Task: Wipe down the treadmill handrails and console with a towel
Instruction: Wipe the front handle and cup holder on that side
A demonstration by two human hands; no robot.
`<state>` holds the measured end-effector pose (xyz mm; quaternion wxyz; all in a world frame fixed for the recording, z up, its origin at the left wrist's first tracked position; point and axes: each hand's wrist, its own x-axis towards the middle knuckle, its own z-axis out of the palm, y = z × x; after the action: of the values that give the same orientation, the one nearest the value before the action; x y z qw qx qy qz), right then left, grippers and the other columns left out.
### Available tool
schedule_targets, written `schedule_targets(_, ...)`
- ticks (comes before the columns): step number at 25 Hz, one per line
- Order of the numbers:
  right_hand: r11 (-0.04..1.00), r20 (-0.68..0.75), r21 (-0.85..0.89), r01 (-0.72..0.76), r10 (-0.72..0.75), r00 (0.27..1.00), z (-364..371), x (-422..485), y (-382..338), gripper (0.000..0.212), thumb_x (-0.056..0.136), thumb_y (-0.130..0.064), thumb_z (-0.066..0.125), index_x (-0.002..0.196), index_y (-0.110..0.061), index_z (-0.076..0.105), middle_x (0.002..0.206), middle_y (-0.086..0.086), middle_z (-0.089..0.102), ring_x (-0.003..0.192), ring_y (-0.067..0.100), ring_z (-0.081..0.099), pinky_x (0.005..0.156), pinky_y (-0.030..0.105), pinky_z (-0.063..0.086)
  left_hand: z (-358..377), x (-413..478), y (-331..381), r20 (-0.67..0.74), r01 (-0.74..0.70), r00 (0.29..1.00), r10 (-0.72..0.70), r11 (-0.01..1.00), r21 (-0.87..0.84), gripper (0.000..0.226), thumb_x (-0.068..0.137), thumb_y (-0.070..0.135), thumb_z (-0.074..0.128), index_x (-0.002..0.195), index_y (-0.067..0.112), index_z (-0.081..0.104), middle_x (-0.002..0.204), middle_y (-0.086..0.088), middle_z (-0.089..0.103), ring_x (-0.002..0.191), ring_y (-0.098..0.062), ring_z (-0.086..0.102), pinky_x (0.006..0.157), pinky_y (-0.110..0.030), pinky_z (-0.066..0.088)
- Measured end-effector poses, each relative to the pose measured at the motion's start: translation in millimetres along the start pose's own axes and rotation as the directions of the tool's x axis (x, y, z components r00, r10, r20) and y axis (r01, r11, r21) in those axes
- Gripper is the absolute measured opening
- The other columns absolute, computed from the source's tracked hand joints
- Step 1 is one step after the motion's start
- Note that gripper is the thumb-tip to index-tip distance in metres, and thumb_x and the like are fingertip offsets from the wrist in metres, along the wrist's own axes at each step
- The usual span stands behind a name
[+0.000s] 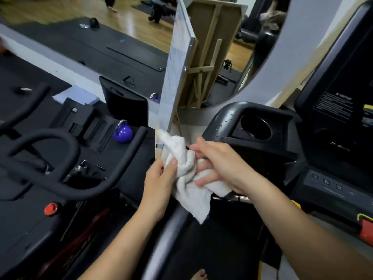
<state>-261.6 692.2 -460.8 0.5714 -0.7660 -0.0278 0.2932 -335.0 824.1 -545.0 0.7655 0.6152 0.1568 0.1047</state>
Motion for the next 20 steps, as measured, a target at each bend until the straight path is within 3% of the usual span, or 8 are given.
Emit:
schedule_targets(2,0.939,-0.151,-0.302,0.164,-0.217,0.964,-11.3,7.0,10.9,0.027,0.091,-0.033,0.063,0.117,-0.025,0.065,0.112,0.001,0.066,0.087,0.005,0.067,0.07,0.031,0.058,-7.4,6.9,9.6,0.034,0.111,0.994,-0.107,0.982,-0.151,0.024,0.095,0.028,0.058,0.103,0.007,0.067,0.106,-0.022,0.069,0.098,-0.031,0.064,0.089,-0.051,0.05)
schedule_targets(4,0.808,-0.084,-0.526,0.265,-0.359,0.93,-18.7,10.4,15.2,0.057,0.079,-0.038,0.073,0.133,-0.032,0.054,0.127,-0.012,0.06,0.109,-0.003,0.058,0.09,0.024,0.049,-13.4,11.7,19.6,0.172,0.197,0.974,-0.146,0.922,-0.332,0.026,0.099,0.019,0.053,0.117,0.004,0.064,0.121,-0.026,0.065,0.117,-0.039,0.061,0.104,-0.055,0.045)
schedule_targets(6,0.866,0.085,-0.425,0.263,-0.251,0.964,-16.7,8.5,4.9,0.067,0.074,-0.037,0.077,0.136,-0.032,0.052,0.122,-0.014,0.065,0.112,0.0,0.06,0.096,0.027,0.048,-12.4,15.7,30.4,0.274,0.256,0.949,-0.152,0.881,-0.397,0.033,0.099,0.019,0.052,0.124,-0.003,0.059,0.128,-0.032,0.058,0.125,-0.045,0.053,0.109,-0.057,0.039)
schedule_targets(9,0.893,0.126,-0.371,0.257,-0.226,0.966,-18.5,3.5,-6.9,0.023,0.078,-0.027,0.078,0.1,-0.025,0.072,0.091,-0.005,0.074,0.086,0.01,0.069,0.077,0.032,0.055,-11.9,23.7,41.5,0.121,0.2,0.978,-0.171,0.934,-0.297,0.022,0.099,0.019,0.053,0.107,0.009,0.071,0.113,-0.021,0.07,0.113,-0.038,0.064,0.1,-0.05,0.05)
schedule_targets(12,0.983,-0.017,-0.01,0.185,-0.185,0.983,-36.5,-4.2,4.6,0.031,0.069,-0.025,0.08,0.094,-0.011,0.068,0.091,0.006,0.072,0.087,0.021,0.068,0.073,0.035,0.054,-25.9,27.9,44.9,-0.023,0.195,0.978,-0.207,0.948,-0.25,0.016,0.1,0.018,0.054,0.1,0.016,0.069,0.1,-0.007,0.076,0.102,-0.028,0.07,0.091,-0.045,0.055)
schedule_targets(15,0.853,0.173,0.518,-0.061,-0.035,0.984,-43.6,-17.8,20.4,0.059,0.075,-0.036,0.076,0.122,-0.002,0.063,0.121,0.02,0.065,0.115,0.034,0.061,0.095,0.045,0.05,-30.5,26.6,50.5,0.112,0.253,0.966,-0.235,0.947,-0.2,0.019,0.1,0.022,0.054,0.114,0.013,0.063,0.111,-0.009,0.073,0.108,-0.027,0.068,0.094,-0.046,0.054)
schedule_targets(17,0.789,0.146,0.61,-0.077,-0.017,0.989,-48.0,-21.6,19.6,0.051,0.087,-0.039,0.058,0.122,-0.003,0.065,0.122,0.02,0.065,0.114,0.033,0.062,0.098,0.046,0.049,-29.5,29.2,54.0,0.162,0.228,0.966,-0.201,0.958,-0.173,0.021,0.1,0.019,0.054,0.119,0.014,0.06,0.115,-0.009,0.071,0.11,-0.026,0.067,0.096,-0.045,0.053)
schedule_targets(20,0.763,-0.014,0.642,0.082,-0.096,0.995,-64.6,-23.5,18.8,0.042,0.082,-0.019,0.062,0.122,-0.005,0.062,0.119,0.017,0.064,0.107,0.03,0.064,0.092,0.044,0.053,-34.2,35.8,59.5,0.148,0.153,0.98,-0.133,0.979,-0.132,0.022,0.1,0.014,0.055,0.12,0.02,0.062,0.112,-0.003,0.072,0.11,-0.026,0.067,0.094,-0.045,0.054)
